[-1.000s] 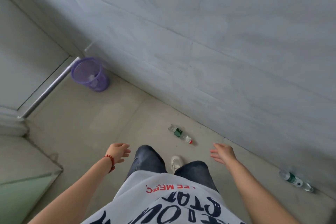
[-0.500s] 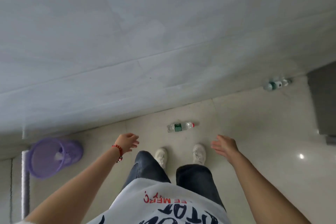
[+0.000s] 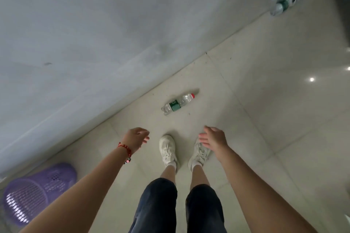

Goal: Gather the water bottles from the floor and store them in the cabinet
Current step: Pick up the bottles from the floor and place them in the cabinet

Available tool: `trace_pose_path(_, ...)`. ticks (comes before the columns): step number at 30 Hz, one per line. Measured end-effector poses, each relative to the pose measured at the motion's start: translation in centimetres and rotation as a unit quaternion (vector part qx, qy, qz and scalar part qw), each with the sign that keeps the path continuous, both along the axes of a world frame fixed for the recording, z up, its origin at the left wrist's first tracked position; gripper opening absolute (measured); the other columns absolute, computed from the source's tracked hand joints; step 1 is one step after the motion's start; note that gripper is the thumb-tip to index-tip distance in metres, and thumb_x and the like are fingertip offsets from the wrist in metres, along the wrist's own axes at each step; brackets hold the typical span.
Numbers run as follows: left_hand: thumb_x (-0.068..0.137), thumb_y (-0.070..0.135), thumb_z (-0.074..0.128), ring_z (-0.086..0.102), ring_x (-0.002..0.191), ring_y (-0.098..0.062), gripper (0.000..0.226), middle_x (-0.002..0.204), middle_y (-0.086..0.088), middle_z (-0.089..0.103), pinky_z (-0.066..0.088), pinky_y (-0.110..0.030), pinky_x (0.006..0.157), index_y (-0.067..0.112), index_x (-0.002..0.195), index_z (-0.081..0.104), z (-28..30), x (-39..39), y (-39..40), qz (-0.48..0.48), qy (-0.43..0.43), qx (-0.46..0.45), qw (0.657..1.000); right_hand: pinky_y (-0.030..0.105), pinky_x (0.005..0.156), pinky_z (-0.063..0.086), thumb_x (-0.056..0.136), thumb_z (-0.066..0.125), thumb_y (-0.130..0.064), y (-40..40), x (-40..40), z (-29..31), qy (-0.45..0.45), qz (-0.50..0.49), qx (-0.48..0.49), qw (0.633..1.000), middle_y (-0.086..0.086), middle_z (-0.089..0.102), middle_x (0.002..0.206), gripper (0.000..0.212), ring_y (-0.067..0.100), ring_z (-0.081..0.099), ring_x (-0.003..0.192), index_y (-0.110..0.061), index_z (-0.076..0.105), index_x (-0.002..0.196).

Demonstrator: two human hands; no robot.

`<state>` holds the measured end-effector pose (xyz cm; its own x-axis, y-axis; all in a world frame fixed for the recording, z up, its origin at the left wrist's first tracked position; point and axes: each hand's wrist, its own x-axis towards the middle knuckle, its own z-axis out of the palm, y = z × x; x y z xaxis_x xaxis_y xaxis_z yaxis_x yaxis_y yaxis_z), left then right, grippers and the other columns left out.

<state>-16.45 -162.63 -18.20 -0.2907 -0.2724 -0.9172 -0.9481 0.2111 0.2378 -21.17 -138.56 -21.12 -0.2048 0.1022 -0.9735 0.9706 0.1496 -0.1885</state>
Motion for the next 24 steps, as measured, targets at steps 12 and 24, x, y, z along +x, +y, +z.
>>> trace_pose_path(12, 0.091, 0.019, 0.049, 0.06, 0.074, -0.011, 0.013, 0.079, 0.002, 0.065, 0.048, -0.021, 0.065, 0.015, 0.094, 0.061, -23.2, -1.2, 3.9, 0.015, 0.007, 0.005, 1.0, 0.038, 0.078, 0.051, 0.09, 0.052, -0.033, -5.1, -1.0, -29.1, 0.004, 0.008, 0.009, 1.0, 0.026, 0.065, 0.109, 0.047, 0.035, 0.065, 0.092, 0.004, 0.052, 0.12)
trace_pose_path(24, 0.09, 0.02, 0.048, 0.063, 0.082, -0.014, 0.018, 0.081, 0.002, 0.067, 0.05, -0.032, 0.087, 0.016, 0.096, 0.064, -36.1, 3.3, 1.5, 0.025, -0.016, -0.035, 0.999, 0.041, 0.092, 0.052, 0.068, 0.065, -0.058, -10.7, -4.1, -45.6, 0.035, -0.048, 0.064, 0.996, 0.012, 0.056, 0.124, 0.09, 0.028, 0.061, 0.107, -0.002, 0.033, 0.131)
